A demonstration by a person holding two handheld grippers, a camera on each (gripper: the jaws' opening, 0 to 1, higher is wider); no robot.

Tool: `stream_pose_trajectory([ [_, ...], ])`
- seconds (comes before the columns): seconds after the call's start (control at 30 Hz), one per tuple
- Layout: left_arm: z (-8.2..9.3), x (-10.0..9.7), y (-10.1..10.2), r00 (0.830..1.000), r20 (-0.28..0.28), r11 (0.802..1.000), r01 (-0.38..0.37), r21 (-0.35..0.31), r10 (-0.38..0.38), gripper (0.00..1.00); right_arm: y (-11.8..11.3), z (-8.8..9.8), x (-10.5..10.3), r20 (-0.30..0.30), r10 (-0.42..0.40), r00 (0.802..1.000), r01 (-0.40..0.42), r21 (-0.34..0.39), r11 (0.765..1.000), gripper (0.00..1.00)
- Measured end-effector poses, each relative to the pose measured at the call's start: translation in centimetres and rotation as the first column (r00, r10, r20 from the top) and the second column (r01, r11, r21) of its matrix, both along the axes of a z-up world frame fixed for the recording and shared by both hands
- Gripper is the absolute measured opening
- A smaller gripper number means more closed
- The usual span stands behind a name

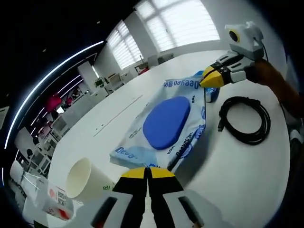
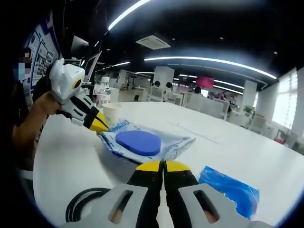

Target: Arrange the tabletop items into an orderly group along one side of the table until the central work area is clear of visible clutter.

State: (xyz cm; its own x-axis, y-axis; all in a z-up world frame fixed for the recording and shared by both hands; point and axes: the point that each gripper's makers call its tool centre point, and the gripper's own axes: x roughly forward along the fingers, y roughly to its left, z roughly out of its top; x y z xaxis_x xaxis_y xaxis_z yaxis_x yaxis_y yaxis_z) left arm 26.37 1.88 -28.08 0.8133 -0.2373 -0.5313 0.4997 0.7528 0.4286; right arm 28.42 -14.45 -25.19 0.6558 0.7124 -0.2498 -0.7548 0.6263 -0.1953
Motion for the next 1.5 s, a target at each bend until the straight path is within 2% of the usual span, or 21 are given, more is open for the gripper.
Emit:
stream_pose_trajectory([
  [0.17, 0.1, 0.3, 0.0, 1.0, 0.005, 1.0, 0.003, 0.01, -0.003, 0.0, 0.1, -0.3, -0.5, 0.002, 0.0, 1.0, 0.0, -0.001, 1.0, 0.0],
  [0.37, -0.3, 0.9, 0.0, 1.0, -0.001, 0.999, 0.012, 0.053, -0.012, 0.0, 0.1, -0.6, -0.5, -0.009, -0.003, 1.0, 0.003, -0.003, 1.0, 0.0],
  [0.67, -1.3, 1.4, 0.0, 1.0, 0.002, 0.992, 0.008, 0.129, -0.008, 0.0, 0.0, -2.4, -0.3, -0.055, 0.001, 0.998, -0.002, -0.016, 1.0, 0.0],
  [0.83, -1.5, 1.4, 0.3, 1.0, 0.011, 0.988, -0.002, 0.153, 0.001, 0.0, 0.2, -2.9, -0.3, -0.058, 0.004, 0.998, -0.006, -0.03, 1.0, 0.0],
  [1.0, -1.8, 1.4, 0.7, 1.0, 0.012, 0.985, -0.01, 0.171, 0.008, 0.0, 0.5, -4.1, -0.1, -0.085, 0.014, 0.996, -0.019, -0.053, 0.998, 0.0],
  [1.27, -2.7, 1.3, 0.8, 1.0, 0.002, 0.984, -0.01, 0.176, 0.01, 0.0, 0.4, -4.8, 0.0, -0.107, 0.012, 0.994, -0.018, -0.054, 0.998, 0.0],
  [1.5, -2.6, 1.2, 0.8, 1.0, 0.006, 0.984, -0.009, 0.18, 0.008, 0.02, 0.1, -5.0, 0.0, -0.118, -0.001, 0.993, -0.005, -0.054, 0.999, 0.03],
])
